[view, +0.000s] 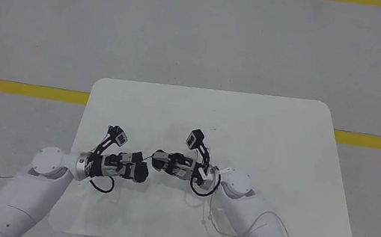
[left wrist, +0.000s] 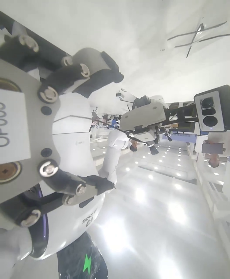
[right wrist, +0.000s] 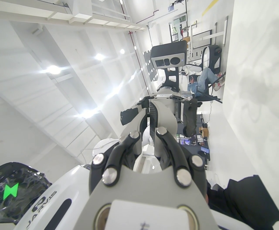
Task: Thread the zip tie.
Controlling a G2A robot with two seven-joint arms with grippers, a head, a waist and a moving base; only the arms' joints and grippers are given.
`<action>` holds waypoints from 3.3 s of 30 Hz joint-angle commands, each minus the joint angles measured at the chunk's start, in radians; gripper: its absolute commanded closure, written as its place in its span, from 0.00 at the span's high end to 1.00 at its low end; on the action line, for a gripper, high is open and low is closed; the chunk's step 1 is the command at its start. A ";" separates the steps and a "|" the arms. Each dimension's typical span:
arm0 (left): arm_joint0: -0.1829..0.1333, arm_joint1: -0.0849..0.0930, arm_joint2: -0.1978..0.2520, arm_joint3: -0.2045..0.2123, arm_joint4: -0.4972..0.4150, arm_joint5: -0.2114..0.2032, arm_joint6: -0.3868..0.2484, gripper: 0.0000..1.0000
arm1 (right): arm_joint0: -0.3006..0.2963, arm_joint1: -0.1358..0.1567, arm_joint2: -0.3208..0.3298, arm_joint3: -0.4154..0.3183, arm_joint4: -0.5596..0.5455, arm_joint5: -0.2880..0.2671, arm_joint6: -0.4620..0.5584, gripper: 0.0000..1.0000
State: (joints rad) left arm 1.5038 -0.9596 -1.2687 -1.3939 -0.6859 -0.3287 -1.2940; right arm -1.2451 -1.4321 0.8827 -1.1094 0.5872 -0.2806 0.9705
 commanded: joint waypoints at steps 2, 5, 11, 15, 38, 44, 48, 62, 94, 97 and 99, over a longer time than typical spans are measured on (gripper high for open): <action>0.001 0.002 0.000 -0.001 0.000 -0.003 0.000 1.00 | -0.005 0.007 0.002 -0.022 -0.046 0.018 -0.019 0.00; 0.000 0.003 0.001 -0.001 0.001 -0.007 0.000 1.00 | -0.011 0.012 0.003 -0.040 -0.076 0.034 -0.031 0.00; -0.003 0.005 0.003 0.003 0.007 -0.011 0.005 0.85 | -0.020 0.023 0.014 -0.066 -0.131 0.058 -0.062 0.00; -0.002 0.006 0.002 0.010 0.013 -0.011 0.010 0.58 | -0.027 0.031 0.020 -0.090 -0.165 0.077 -0.070 0.00; -0.005 0.006 0.012 0.020 0.028 -0.011 0.020 0.24 | -0.033 0.046 0.006 -0.114 -0.174 0.097 -0.046 0.00; -0.005 0.006 0.011 0.020 0.031 -0.011 0.024 0.18 | -0.031 0.049 0.004 -0.114 -0.180 0.096 -0.047 0.00; -0.005 0.006 0.011 0.019 0.031 -0.011 0.026 0.17 | -0.032 0.051 0.004 -0.116 -0.181 0.095 -0.050 0.00; -0.005 0.005 0.014 0.021 0.041 -0.011 0.025 0.14 | -0.036 0.058 -0.003 -0.129 -0.177 0.089 -0.047 0.00; -0.013 0.003 0.024 0.032 0.042 -0.011 0.029 0.08 | -0.027 0.068 -0.025 -0.130 -0.167 0.077 -0.031 0.00; -0.014 0.003 0.025 0.033 0.042 -0.011 0.028 0.07 | -0.025 0.068 -0.028 -0.129 -0.166 0.076 -0.029 0.00; -0.014 0.003 0.025 0.033 0.042 -0.011 0.027 0.05 | -0.024 0.069 -0.029 -0.128 -0.165 0.076 -0.028 0.00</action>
State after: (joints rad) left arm 1.4897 -0.9565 -1.2437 -1.3611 -0.6438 -0.3400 -1.2667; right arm -1.2691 -1.3637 0.8539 -1.2378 0.4216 -0.2043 0.9422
